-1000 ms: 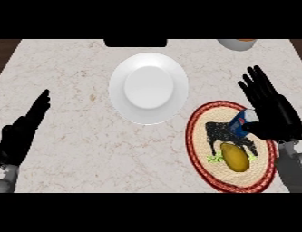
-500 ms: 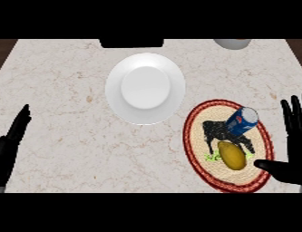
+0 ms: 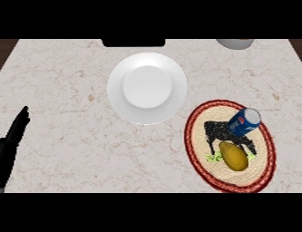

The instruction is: Pick the lemon from the placemat and place it in the plate

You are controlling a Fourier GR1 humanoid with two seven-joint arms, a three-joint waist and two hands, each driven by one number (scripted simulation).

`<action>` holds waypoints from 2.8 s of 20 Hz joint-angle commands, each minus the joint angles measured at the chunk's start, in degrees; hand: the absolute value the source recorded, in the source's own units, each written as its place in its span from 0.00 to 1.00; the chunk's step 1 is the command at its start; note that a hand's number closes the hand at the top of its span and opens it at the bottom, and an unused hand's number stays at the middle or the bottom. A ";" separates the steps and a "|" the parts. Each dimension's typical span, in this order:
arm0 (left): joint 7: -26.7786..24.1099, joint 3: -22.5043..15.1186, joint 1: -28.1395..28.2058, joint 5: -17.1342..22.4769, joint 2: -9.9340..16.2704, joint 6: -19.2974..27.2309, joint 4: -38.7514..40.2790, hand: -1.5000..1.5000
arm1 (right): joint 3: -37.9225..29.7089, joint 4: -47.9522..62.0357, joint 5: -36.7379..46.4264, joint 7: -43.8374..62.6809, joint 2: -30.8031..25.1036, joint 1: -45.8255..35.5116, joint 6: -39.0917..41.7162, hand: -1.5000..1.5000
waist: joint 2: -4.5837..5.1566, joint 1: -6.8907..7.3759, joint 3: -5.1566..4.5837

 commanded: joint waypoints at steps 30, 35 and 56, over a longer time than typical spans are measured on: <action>0.10 2.88 -2.24 -8.00 -7.76 -2.32 2.11 0.50 | 14.01 21.92 35.47 17.50 -8.05 -23.35 19.60 0.00 | 0.14 0.41 0.02; -0.41 6.43 1.13 -7.19 -6.44 -6.49 -1.26 0.50 | 12.41 18.90 36.60 19.40 -6.87 -21.52 24.27 0.00 | 0.06 0.43 0.01; -1.66 14.01 -0.19 -10.43 -8.79 -12.27 0.63 0.50 | 13.09 34.70 53.27 5.70 7.27 -23.96 20.36 1.00 | 0.08 0.32 0.01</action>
